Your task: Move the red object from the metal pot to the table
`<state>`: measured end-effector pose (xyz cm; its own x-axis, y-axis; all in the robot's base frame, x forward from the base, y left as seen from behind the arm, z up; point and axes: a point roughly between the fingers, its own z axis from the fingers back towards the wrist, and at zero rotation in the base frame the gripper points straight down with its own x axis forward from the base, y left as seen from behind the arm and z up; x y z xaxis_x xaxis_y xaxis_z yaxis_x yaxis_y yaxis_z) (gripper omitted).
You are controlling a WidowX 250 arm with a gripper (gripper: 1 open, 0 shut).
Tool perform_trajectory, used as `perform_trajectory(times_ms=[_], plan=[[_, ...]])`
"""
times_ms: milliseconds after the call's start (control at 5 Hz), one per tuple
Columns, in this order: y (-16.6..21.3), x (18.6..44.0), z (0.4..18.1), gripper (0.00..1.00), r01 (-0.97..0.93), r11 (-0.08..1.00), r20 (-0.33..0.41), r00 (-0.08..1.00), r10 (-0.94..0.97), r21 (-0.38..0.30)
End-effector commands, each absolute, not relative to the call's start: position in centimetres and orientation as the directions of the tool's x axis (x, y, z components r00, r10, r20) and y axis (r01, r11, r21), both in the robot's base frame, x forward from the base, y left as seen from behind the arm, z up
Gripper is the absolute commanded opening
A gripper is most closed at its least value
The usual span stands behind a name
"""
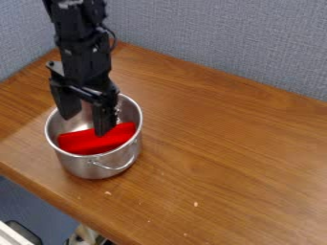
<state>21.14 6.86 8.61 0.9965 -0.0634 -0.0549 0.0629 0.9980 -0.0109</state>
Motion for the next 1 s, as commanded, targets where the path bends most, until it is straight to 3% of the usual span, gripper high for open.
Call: perform_trajectory(times_ms=[0, 800], plan=[[6.7, 21.4, 7.8, 1.00, 0.073, 0.997, -0.035, 0.997, -0.073, -0.006], [7.2, 21.4, 5.6, 1.00, 0.071, 0.997, -0.038, 0.997, -0.070, 0.026]])
